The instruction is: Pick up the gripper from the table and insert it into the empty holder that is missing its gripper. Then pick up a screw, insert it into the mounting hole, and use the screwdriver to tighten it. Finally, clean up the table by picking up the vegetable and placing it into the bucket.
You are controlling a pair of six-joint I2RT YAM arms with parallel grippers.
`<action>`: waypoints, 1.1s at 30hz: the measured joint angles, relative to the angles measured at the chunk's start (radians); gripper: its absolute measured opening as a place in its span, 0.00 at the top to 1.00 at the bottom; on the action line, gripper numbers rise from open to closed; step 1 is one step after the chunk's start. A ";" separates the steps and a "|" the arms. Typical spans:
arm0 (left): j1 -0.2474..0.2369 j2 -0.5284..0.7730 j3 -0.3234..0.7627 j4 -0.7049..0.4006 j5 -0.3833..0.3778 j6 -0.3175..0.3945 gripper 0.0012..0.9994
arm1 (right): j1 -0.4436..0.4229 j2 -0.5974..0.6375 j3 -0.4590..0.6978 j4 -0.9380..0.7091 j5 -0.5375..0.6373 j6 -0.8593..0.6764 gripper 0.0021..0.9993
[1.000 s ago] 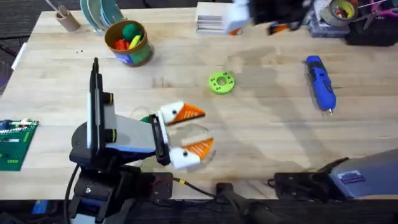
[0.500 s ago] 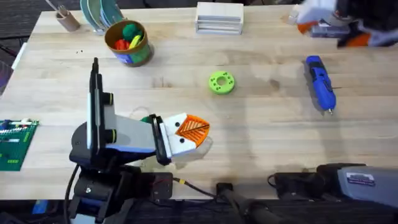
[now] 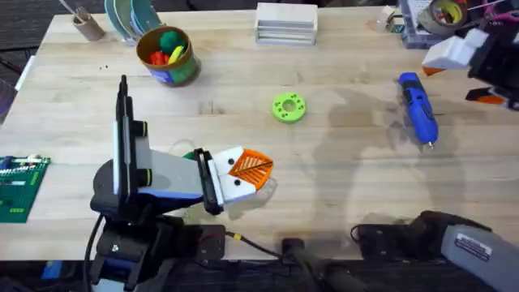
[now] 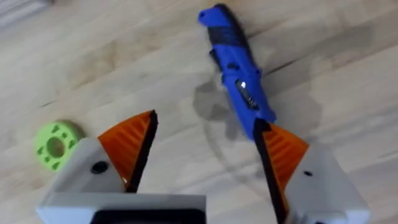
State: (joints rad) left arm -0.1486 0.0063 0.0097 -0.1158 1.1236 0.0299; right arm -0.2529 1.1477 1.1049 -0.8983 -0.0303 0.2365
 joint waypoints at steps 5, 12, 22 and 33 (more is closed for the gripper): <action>0.000 0.000 0.000 0.000 -0.003 0.000 1.00 | -0.025 0.055 -0.106 0.143 0.006 -0.117 0.01; 0.000 0.000 0.000 0.000 -0.003 0.000 1.00 | -0.022 0.166 -0.118 0.187 0.006 -0.394 0.01; 0.000 0.000 0.000 0.000 -0.003 0.000 1.00 | -0.052 0.315 -0.119 0.370 0.007 -0.515 0.01; 0.000 0.000 0.000 0.000 -0.003 0.000 1.00 | -0.053 0.449 -0.119 0.506 0.007 -0.541 0.01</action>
State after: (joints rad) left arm -0.1486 0.0063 0.0097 -0.1154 1.1210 0.0299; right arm -0.3061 1.5970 0.9863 -0.3923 -0.0235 -0.3046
